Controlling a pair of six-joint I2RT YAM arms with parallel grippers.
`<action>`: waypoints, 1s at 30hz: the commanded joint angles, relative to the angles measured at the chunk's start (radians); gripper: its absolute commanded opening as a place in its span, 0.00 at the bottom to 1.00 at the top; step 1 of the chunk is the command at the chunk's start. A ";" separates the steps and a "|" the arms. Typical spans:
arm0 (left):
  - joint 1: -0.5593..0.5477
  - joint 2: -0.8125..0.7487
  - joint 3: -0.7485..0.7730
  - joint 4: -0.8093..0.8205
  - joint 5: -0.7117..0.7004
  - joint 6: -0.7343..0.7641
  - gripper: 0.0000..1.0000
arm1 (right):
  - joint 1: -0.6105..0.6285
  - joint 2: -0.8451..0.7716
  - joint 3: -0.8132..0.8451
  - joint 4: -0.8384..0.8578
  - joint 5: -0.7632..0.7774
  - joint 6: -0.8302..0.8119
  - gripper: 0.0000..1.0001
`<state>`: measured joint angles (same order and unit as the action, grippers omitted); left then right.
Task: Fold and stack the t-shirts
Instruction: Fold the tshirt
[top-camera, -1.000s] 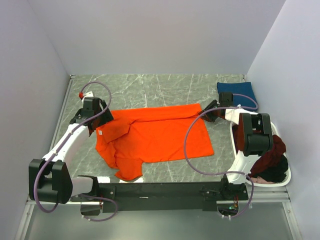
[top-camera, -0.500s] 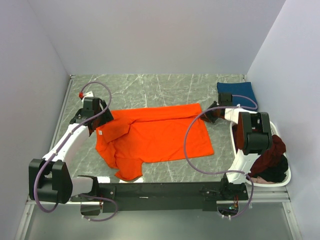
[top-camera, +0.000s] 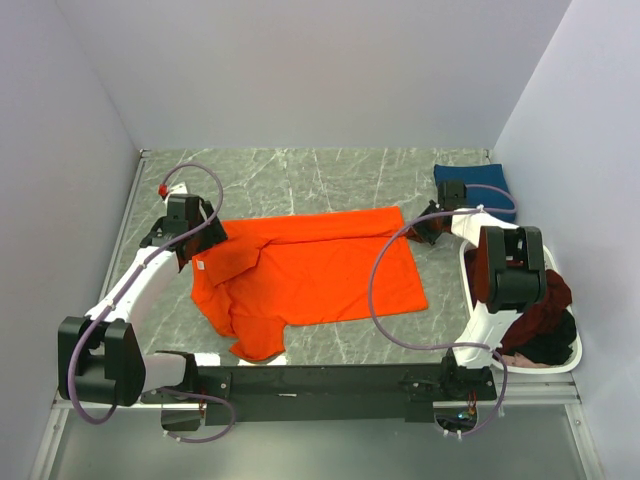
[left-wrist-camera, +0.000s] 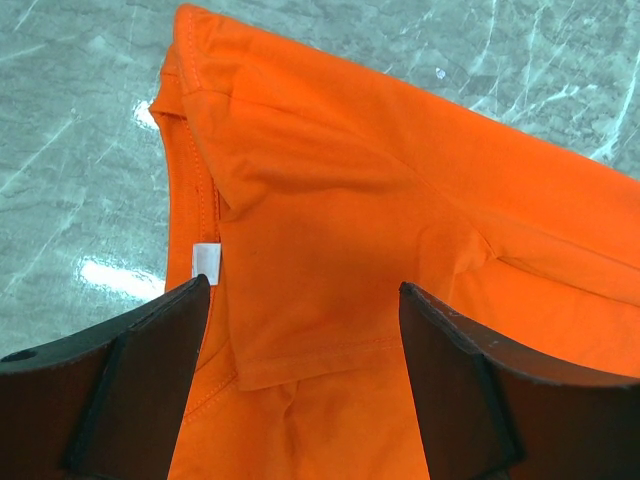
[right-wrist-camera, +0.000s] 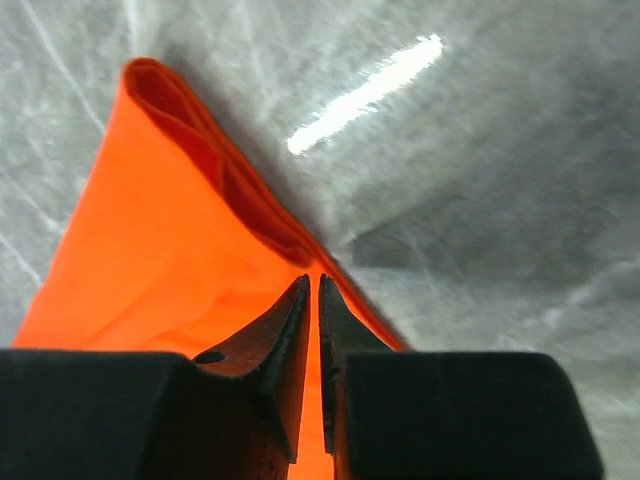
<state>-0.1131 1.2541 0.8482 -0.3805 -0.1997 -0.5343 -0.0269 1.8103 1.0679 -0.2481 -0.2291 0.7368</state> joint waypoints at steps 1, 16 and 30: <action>-0.010 -0.010 0.009 0.012 0.002 0.016 0.82 | -0.004 -0.069 0.023 -0.048 0.063 -0.045 0.16; -0.472 0.137 0.141 -0.182 -0.365 0.033 0.79 | 0.277 -0.233 -0.074 0.033 -0.015 -0.154 0.56; -0.566 0.441 0.267 -0.213 -0.461 0.066 0.66 | 0.346 -0.374 -0.261 0.076 -0.055 -0.185 0.56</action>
<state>-0.6758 1.6833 1.0653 -0.5900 -0.6098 -0.4870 0.3229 1.4853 0.8318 -0.2222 -0.2703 0.5739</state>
